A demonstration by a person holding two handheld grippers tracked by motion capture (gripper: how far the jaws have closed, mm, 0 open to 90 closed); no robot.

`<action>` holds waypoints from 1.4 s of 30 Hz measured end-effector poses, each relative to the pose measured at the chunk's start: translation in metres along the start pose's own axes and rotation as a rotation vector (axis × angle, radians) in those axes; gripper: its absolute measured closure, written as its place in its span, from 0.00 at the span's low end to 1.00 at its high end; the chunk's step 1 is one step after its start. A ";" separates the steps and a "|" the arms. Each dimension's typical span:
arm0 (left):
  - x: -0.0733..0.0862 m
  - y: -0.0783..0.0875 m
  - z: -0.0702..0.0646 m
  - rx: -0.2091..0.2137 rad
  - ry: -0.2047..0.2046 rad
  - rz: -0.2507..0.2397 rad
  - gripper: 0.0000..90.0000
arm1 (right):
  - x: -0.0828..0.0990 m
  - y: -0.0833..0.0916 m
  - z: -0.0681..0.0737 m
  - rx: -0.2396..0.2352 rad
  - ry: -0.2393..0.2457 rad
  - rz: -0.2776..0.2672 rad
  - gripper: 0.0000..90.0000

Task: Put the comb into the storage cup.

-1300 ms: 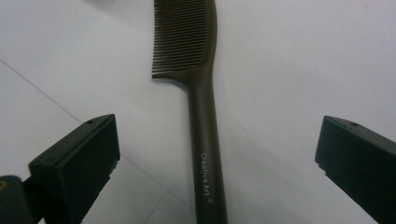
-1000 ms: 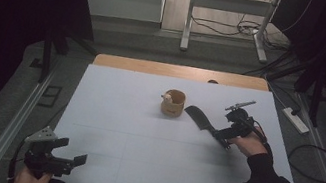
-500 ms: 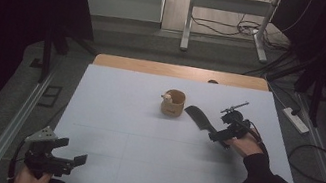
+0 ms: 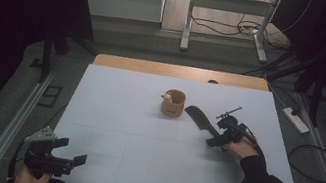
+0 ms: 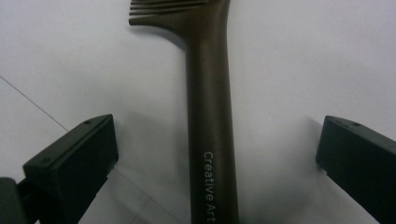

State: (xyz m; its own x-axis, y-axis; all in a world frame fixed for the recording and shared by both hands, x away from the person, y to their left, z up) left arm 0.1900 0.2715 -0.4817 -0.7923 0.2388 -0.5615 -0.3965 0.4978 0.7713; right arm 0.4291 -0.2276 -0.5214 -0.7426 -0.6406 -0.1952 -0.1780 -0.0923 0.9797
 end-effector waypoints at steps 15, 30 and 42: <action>0.000 0.000 0.000 -0.003 -0.001 0.003 0.02 | -0.001 0.000 0.001 0.002 -0.025 0.018 0.00; -0.001 -0.001 0.000 -0.003 -0.005 0.007 0.02 | -0.003 0.012 0.001 -0.008 0.013 0.008 0.50; -0.001 -0.001 -0.001 -0.003 -0.008 0.007 0.02 | -0.005 0.014 0.004 -0.018 0.020 0.008 0.80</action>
State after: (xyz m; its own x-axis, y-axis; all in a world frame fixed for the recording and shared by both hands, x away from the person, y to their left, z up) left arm 0.1907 0.2704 -0.4815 -0.7912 0.2487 -0.5587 -0.3928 0.4937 0.7759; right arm 0.4275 -0.2226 -0.5065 -0.7311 -0.6562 -0.1866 -0.1601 -0.1009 0.9819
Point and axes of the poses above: each handheld gripper's, and its own axes: y roughly backward along the jaws, x roughly out of its underside, z roughly to its left, the point moved 1 cm from there along -y, roughly forward along the jaws, and after that the axes turned 12 degrees about z, right-handed, at the moved point
